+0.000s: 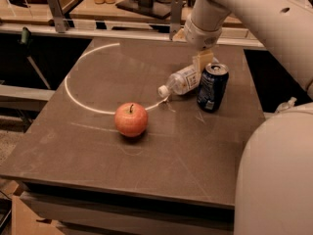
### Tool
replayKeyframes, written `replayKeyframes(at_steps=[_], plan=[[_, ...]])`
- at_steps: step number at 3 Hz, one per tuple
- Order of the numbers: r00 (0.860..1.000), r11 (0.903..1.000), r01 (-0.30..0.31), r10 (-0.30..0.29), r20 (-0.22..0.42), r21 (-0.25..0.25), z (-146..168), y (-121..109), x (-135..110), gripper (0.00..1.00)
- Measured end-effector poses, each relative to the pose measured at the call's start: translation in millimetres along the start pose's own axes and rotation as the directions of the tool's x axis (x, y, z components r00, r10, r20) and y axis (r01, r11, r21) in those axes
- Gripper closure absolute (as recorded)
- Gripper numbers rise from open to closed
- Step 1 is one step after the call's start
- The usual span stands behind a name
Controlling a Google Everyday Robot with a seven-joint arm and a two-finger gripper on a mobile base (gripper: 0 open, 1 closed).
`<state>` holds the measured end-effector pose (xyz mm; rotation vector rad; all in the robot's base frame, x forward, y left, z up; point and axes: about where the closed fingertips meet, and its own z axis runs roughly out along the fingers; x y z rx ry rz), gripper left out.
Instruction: Knock blue plastic bottle over
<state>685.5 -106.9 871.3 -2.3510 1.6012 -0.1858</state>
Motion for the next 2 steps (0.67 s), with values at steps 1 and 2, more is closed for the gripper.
replayKeyframes(at_steps=[1,2], plan=[[0.991,0.9900,-0.117,0.111,0.074,0.079,-19,-18,10,0.00],[0.974,0.9761,-0.172,0.148,0.171,0.133,-46,-34,-3,0.00]])
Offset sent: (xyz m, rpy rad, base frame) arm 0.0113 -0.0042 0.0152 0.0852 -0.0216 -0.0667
